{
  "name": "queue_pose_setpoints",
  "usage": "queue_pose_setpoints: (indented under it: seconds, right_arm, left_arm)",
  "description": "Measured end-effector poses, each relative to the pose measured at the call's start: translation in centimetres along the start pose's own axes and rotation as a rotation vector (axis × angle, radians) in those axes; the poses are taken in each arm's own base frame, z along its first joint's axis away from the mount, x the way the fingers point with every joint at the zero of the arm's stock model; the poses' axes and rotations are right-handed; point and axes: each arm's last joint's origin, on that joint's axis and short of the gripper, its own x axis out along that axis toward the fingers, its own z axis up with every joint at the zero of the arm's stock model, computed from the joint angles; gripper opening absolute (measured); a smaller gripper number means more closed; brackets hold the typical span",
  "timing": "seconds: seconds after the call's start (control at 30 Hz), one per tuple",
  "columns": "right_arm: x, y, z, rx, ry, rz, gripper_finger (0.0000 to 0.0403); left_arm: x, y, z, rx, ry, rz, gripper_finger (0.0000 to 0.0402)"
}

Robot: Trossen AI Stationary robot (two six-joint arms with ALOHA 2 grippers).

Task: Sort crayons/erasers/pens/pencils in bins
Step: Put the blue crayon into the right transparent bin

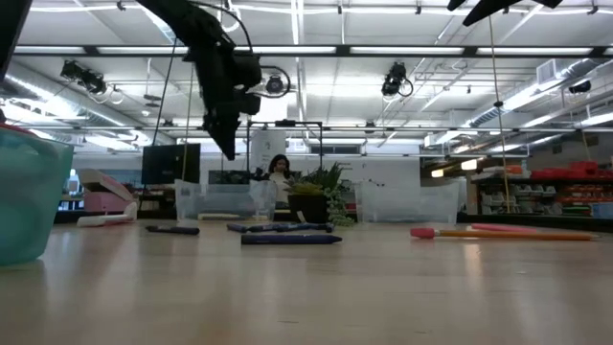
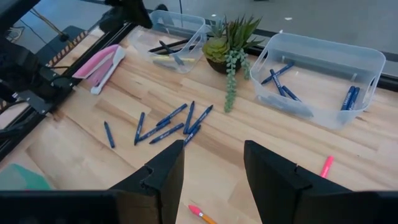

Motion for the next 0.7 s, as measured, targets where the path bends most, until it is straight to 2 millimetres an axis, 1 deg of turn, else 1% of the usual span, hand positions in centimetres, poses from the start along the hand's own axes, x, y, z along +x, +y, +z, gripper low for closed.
queue_pose_setpoints:
  seconds: [0.17,0.23,0.3,0.37,0.5,0.6,0.7]
  right_arm:
    - [0.2,-0.1,0.2,0.012,-0.006,-0.014,0.0172]
    - [0.4,-0.1,0.3,0.018,-0.003,-0.018,0.0172]
    - [0.4,-0.1,0.4,0.033,-0.001,-0.015,0.0172]
    - [0.5,0.0,0.5,0.052,-0.001,-0.018,0.0172]
    - [0.8,0.0,0.7,0.083,-0.006,-0.02,0.0172]
    - [0.9,0.0,0.9,0.099,-0.01,-0.02,0.0172]
    - [1.1,0.1,1.0,0.115,0.0,-0.021,0.0172]
  left_arm:
    - [3.0,0.4,-0.5,-0.01,0.103,-0.146,0.0051]
    - [3.7,0.7,-0.5,-0.054,0.132,-0.238,0.0064]
    - [3.9,1.3,-0.2,-0.122,0.143,-0.276,0.0075]
    - [4.0,1.7,0.4,-0.155,0.136,-0.269,0.0083]
    - [3.8,2.1,1.2,-0.089,0.106,-0.258,0.0091]
    - [4.5,2.1,1.3,-0.064,0.136,-0.265,0.0088]
    - [4.9,2.3,1.3,-0.105,0.159,-0.213,0.0081]
